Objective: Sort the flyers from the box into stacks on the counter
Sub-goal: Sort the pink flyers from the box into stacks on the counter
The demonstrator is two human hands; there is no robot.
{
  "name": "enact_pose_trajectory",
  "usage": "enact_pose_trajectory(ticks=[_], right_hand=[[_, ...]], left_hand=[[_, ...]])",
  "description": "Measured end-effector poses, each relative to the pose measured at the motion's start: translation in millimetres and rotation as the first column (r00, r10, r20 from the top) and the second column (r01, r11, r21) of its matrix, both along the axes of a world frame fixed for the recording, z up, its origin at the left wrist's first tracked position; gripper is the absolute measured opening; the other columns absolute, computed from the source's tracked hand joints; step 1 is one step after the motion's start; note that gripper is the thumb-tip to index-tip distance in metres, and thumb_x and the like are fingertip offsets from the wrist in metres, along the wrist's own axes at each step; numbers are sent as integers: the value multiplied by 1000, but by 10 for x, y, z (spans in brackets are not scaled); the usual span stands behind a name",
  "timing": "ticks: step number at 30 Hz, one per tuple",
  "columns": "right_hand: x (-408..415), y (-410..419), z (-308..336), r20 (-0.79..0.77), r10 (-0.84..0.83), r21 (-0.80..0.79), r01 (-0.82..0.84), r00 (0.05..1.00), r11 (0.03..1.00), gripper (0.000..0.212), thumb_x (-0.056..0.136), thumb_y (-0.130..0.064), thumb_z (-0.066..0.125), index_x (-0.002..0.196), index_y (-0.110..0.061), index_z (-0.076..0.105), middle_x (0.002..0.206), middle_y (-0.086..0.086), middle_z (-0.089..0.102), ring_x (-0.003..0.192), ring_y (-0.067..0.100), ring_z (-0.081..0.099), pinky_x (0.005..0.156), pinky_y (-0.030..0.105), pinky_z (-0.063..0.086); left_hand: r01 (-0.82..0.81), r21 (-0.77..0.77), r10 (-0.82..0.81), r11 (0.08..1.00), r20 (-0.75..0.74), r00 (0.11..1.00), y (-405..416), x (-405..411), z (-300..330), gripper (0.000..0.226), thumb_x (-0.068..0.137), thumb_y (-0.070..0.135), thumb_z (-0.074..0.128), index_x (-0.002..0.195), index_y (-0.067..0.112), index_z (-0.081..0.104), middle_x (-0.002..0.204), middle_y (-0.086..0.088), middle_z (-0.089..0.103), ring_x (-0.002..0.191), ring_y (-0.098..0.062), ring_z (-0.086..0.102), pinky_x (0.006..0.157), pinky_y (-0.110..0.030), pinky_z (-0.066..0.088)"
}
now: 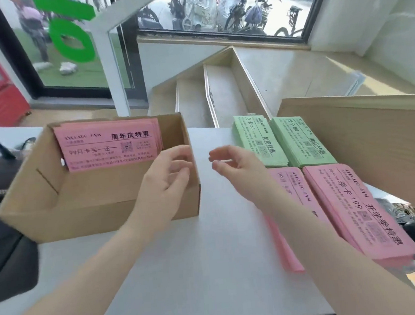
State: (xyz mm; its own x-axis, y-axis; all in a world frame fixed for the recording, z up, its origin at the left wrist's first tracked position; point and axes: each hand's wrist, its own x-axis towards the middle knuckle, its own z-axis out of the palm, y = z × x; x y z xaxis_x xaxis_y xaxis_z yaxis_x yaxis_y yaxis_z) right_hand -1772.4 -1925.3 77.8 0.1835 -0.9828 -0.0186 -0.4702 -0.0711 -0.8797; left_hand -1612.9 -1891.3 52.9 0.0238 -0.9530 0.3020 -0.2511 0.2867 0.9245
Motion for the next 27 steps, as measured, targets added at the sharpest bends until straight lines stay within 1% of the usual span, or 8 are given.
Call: enact_pose_trajectory(ticks=[5, 8, 11, 12, 14, 17, 22, 27], right_hand=[[1016, -474, -17, 57, 23, 33, -25, 998, 999, 28, 91, -20, 55, 118, -15, 56, 109, -8, 60, 99, 4, 55, 83, 10, 43], [1529, -787, -145, 41, -59, 149, 52, 997, 987, 43, 92, -26, 52, 133, -15, 45, 128, -3, 53, 116, 13, 50, 99, 29, 40], [1877, -1034, -284, 51, -160, 217, 146, 986, 965, 35, 95, -17, 46, 130, -12, 43, 119, 0, 55, 94, 11, 48, 72, 8, 40], [1953, -1088, -326, 51, -213, 224, 197, 976, 955, 34, 96, -14, 45, 129, -12, 42, 114, -1, 53, 89, 10, 46, 64, 5, 37], [2054, -1173, -417, 71, -323, 237, 298, 944, 925, 40, 95, -12, 45, 133, -11, 35, 119, 1, 51, 94, 12, 47, 70, 16, 38], [2100, -1262, -529, 80, -430, 259, 398, 899, 880, 45, 92, -11, 47, 134, -10, 32, 120, 2, 51, 99, 15, 49, 78, 26, 39], [2089, -1323, -608, 88, -496, 274, 458, 864, 846, 53, 86, -12, 62, 130, -9, 34, 95, -6, 49, 88, 9, 48, 80, 25, 38], [2028, -1357, -643, 136, -470, 322, 410, 872, 853, 59, 77, -15, 74, 123, -7, 38, 101, 1, 56, 87, 8, 55, 73, 17, 45]], left_hand=[[-42, -121, 84, 992, 372, 925, -551, 1148, 217, 32, 88, 0, 52, 110, 22, 57, 110, 5, 56, 94, -1, 56, 83, -10, 43], [7, -164, 115, 986, 725, 679, -1016, 1778, 256, 40, 88, 5, 52, 127, 15, 52, 130, -2, 51, 118, -18, 48, 101, -33, 39], [85, -52, 18, 995, 934, 357, -1404, 2181, 127, 58, 92, 12, 48, 145, 24, 28, 153, -5, 24, 140, -23, 22, 115, -37, 17], [91, 1, -25, 996, 962, 271, -1493, 2265, 65, 61, 94, 13, 44, 147, 28, 19, 156, -4, 14, 143, -22, 14, 116, -37, 11], [91, 72, -87, 993, 980, 180, -1595, 2383, -51, 67, 95, 9, 39, 148, 33, 5, 158, -1, 3, 144, -22, 9, 116, -36, 8], [130, 74, -98, 989, 977, 188, -1631, 2459, -151, 75, 92, -1, 38, 147, 34, 2, 157, 0, 5, 140, -23, 16, 113, -36, 15], [145, 42, -78, 989, 965, 251, -1672, 2458, -208, 74, 91, 2, 41, 148, 33, 6, 157, -1, 8, 139, -24, 19, 112, -36, 14], [139, 40, -74, 990, 965, 251, -1675, 2446, -209, 77, 89, 1, 43, 148, 32, 5, 157, -2, 6, 139, -24, 17, 112, -36, 14]])
